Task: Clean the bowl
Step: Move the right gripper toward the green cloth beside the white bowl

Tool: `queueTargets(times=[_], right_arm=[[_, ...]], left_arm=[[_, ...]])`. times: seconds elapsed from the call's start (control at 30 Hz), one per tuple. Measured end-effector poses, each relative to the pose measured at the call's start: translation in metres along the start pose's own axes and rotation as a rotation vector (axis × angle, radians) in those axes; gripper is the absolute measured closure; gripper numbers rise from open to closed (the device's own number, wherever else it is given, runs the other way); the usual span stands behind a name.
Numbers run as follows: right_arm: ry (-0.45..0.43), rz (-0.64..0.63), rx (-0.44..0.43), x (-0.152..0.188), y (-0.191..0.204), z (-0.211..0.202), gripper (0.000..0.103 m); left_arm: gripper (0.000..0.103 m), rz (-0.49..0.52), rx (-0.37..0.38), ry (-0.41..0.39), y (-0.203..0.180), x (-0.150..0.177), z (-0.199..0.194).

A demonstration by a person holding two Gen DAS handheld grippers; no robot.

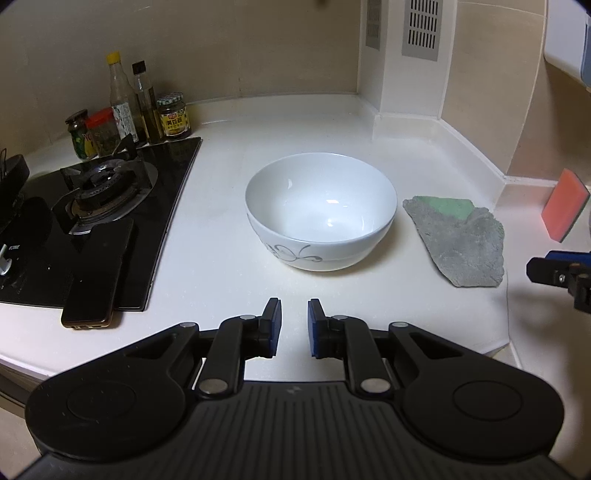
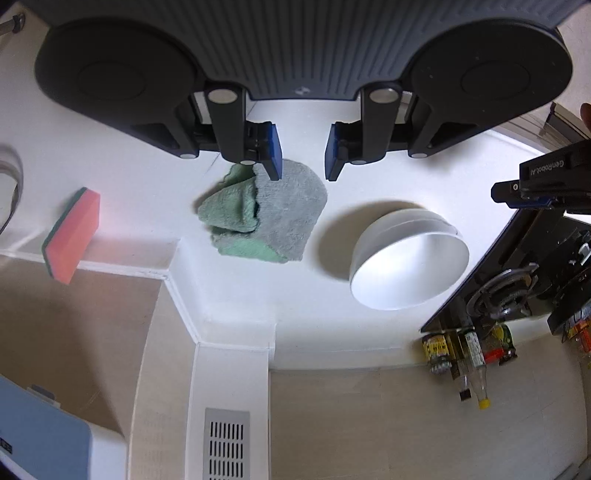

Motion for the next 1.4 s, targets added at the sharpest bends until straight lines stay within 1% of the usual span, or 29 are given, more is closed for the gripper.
queueTargets(times=[0.23, 0.5, 0.77, 1.0, 1.27, 1.4], right_arm=[[-0.010, 0.022, -0.018, 0.001, -0.008, -0.005, 0.082], [-0.018, 0.029, -0.018, 0.003, -0.011, -0.007, 0.082], [-0.013, 0.030, -0.020, 0.004, -0.009, -0.007, 0.082], [-0.010, 0.039, -0.009, 0.004, -0.008, -0.006, 0.082], [-0.002, 0.039, 0.021, -0.005, -0.012, 0.009, 0.082], [0.016, 0.064, 0.030, -0.011, -0.020, 0.020, 0.082]], left_arm=[[0.085, 0.020, 0.004, -0.008, -0.009, -0.004, -0.005], [0.085, 0.020, -0.005, -0.014, -0.013, -0.005, -0.007], [0.085, 0.011, -0.004, -0.010, -0.010, -0.003, -0.007], [0.085, 0.010, 0.018, 0.005, -0.005, 0.000, 0.001], [0.085, 0.008, 0.023, 0.004, 0.001, -0.012, 0.015], [0.085, 0.008, 0.043, 0.010, 0.005, -0.020, 0.023]])
Point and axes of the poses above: each gripper's, at about its wrist camera, not at the fingertips, and z roughly the way its jaws point, y to its left, x to its underside, the point moved 8 cm from there along z, roughly the way its jaws point
